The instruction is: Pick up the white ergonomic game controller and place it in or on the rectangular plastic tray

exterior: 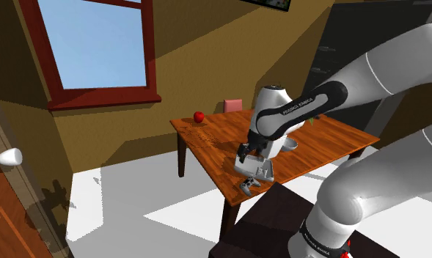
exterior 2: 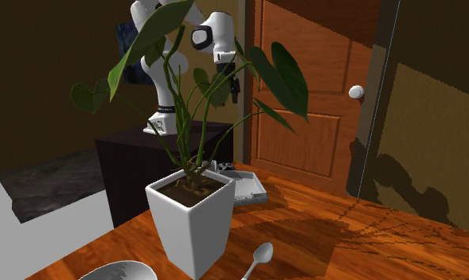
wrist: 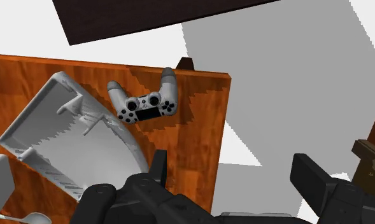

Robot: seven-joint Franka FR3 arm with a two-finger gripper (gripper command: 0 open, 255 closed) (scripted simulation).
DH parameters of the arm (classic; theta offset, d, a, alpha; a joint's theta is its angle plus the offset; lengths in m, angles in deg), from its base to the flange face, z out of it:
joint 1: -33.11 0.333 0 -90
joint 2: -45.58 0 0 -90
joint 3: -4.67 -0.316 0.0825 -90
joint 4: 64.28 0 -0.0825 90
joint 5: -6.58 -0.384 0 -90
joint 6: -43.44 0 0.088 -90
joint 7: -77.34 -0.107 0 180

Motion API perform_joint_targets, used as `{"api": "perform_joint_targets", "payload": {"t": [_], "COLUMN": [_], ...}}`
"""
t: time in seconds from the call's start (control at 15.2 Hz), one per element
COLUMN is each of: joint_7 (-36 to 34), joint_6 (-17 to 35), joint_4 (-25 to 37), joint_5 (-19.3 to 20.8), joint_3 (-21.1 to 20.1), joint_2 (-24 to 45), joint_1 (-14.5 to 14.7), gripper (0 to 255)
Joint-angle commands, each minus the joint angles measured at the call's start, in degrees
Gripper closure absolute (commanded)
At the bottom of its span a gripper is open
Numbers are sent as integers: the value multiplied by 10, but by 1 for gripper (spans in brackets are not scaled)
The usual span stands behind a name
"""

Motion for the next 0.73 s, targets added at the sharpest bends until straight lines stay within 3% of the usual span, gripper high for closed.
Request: {"api": "perform_joint_targets", "payload": {"t": [0.0,0.46,0.59,0.66], "joint_7": [2,27,65,96], "joint_6": [56,256,311,336], "joint_4": [-13,-15,-6,0], "joint_5": [5,0,-46,-85], "joint_3": [8,41,42,23], "joint_2": [42,241,305,337], "joint_1": [-8,-21,-21,-36], "gripper": [0,0,0,0]}}
